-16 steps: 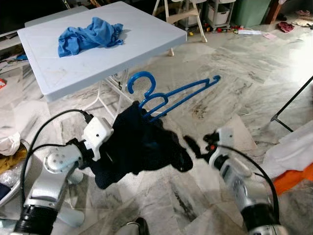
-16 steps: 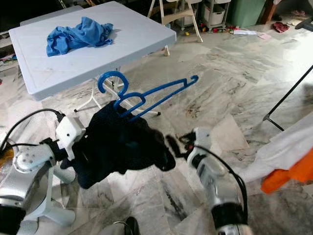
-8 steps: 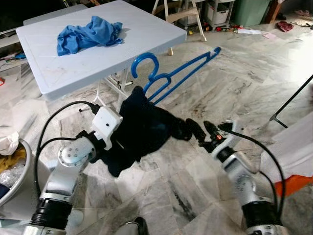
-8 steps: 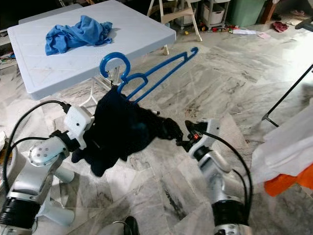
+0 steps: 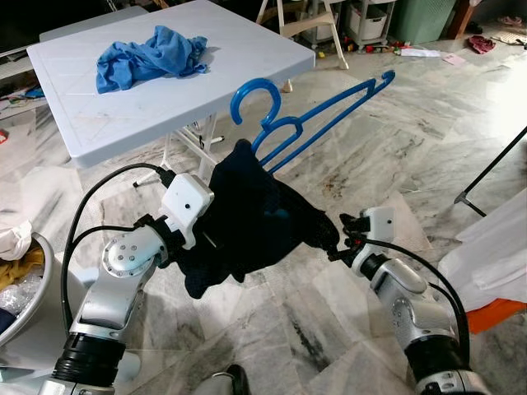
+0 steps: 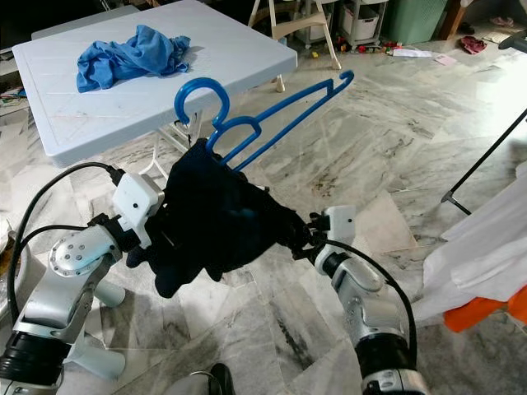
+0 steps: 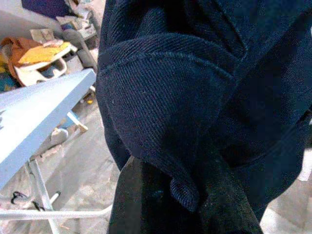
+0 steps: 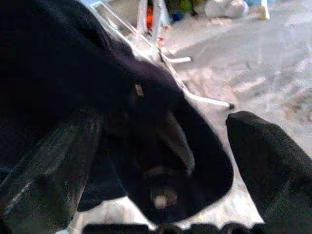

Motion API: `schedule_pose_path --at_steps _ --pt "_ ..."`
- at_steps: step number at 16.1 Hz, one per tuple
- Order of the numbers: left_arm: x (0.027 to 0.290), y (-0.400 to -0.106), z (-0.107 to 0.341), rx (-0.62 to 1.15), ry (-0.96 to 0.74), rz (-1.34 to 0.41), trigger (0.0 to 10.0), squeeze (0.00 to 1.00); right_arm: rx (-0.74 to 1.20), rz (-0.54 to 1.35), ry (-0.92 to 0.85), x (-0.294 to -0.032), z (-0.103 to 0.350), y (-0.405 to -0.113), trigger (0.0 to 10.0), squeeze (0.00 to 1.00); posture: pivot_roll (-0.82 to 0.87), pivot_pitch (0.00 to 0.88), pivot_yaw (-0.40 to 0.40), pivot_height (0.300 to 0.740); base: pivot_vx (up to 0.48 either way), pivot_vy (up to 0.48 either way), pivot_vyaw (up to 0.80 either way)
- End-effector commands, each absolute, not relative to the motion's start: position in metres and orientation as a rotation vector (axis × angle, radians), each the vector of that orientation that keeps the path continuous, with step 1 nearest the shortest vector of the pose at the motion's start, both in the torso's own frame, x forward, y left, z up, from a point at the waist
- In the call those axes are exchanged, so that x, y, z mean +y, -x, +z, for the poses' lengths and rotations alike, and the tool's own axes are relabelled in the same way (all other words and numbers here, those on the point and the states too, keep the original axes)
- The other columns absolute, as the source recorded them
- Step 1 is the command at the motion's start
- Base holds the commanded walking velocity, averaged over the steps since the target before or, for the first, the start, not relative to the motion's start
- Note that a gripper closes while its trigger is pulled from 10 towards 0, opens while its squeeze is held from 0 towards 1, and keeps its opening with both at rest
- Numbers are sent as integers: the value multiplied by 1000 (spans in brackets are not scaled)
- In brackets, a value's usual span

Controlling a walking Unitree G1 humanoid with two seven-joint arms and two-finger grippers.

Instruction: Hang hanger

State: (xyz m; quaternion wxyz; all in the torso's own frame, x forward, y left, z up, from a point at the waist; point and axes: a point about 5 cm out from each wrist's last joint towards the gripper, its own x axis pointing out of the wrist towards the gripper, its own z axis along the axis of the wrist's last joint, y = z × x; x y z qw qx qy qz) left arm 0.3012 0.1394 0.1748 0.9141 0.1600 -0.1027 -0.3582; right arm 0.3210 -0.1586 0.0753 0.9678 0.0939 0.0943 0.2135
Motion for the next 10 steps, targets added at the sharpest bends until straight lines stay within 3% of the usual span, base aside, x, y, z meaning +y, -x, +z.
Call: schedule_pose_path --at_steps 1,10 --pt "138 -300 192 -276 -338 -749 0 0 212 436 -175 -155 71 -322 10000 0 -60 120 77 740 0 0 0" --pt "137 -287 201 -264 -344 -860 0 0 230 360 -186 -166 72 -338 10000 0 -55 118 75 740 0 0 0"
